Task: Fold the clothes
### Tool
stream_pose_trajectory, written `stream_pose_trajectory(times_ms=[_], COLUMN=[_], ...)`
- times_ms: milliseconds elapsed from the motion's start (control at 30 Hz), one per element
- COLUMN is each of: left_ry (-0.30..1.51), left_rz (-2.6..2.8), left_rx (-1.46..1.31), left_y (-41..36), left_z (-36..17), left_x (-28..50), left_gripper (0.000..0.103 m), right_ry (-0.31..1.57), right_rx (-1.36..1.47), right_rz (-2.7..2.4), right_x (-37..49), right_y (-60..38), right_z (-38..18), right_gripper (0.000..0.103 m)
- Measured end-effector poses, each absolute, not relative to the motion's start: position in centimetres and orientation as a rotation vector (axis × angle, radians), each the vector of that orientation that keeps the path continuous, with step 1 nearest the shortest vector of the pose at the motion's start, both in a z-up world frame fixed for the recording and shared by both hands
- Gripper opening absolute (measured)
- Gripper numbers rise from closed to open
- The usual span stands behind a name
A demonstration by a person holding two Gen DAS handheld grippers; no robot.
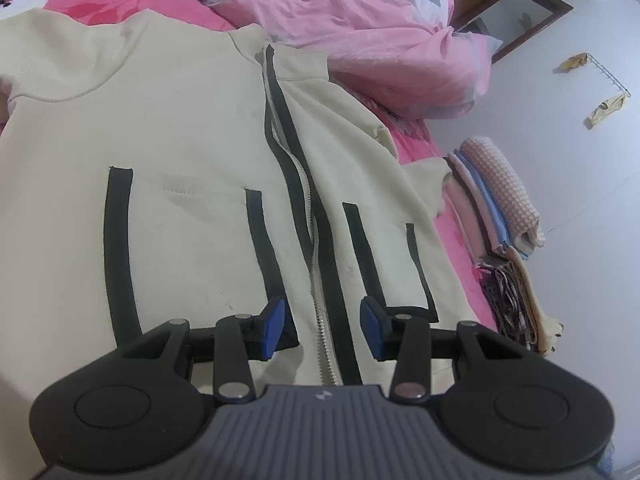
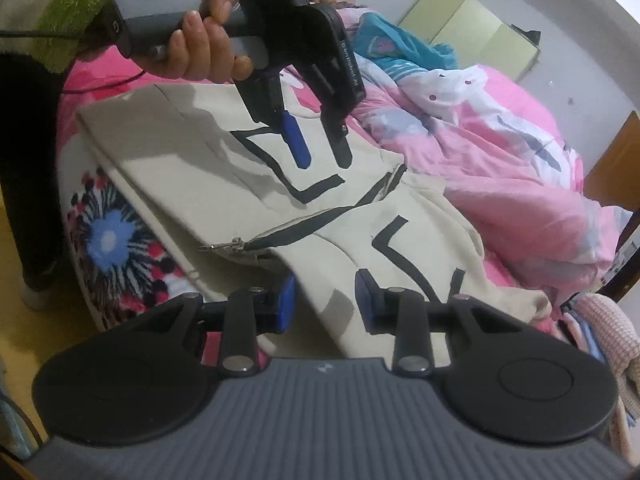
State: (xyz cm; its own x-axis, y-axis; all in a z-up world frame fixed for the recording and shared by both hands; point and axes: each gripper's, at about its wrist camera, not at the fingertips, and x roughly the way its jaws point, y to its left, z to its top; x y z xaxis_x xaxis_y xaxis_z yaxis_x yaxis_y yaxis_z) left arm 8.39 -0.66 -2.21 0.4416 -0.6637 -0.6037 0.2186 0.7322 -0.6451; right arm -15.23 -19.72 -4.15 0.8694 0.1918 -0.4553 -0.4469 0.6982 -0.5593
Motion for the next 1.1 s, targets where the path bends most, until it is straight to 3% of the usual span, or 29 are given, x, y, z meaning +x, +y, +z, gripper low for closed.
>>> stream_pose_trajectory(times_ms=[633, 733, 800, 967, 1100], left_ry=[0.956, 0.95, 0.942, 0.895, 0.897], left_rz=[-0.568, -0.567, -0.567, -0.56, -0.55], left_rx=[-0.53, -0.537, -0.549, -0.59, -0.602], left_y=[-0.7, -0.7, -0.7, 0.2, 1.0], left_z=[-1.7, -1.5, -1.3, -0.4, -0.3], left_x=[9.1, 9.5, 9.9, 10.3, 10.2], left_gripper=[0.044, 0.044, 0.044, 0.044, 0.045], right_ry=[0.372, 0.34, 0.32, 0.196, 0.212], right_rx=[-0.773, -0.569, -0.391, 0.447, 1.178], right_rz=[0.45, 0.49, 0.502, 0.348, 0.311], right_x=[-14.6, -13.9, -13.2, -11.1, -9.9], right_y=[-17.7, -19.2, -21.0, -33.5, -41.7], right_z=[-5.3, -4.0, -2.9, -0.2, -5.1], right_gripper=[0.03, 0.022, 0.005, 0.002, 0.001])
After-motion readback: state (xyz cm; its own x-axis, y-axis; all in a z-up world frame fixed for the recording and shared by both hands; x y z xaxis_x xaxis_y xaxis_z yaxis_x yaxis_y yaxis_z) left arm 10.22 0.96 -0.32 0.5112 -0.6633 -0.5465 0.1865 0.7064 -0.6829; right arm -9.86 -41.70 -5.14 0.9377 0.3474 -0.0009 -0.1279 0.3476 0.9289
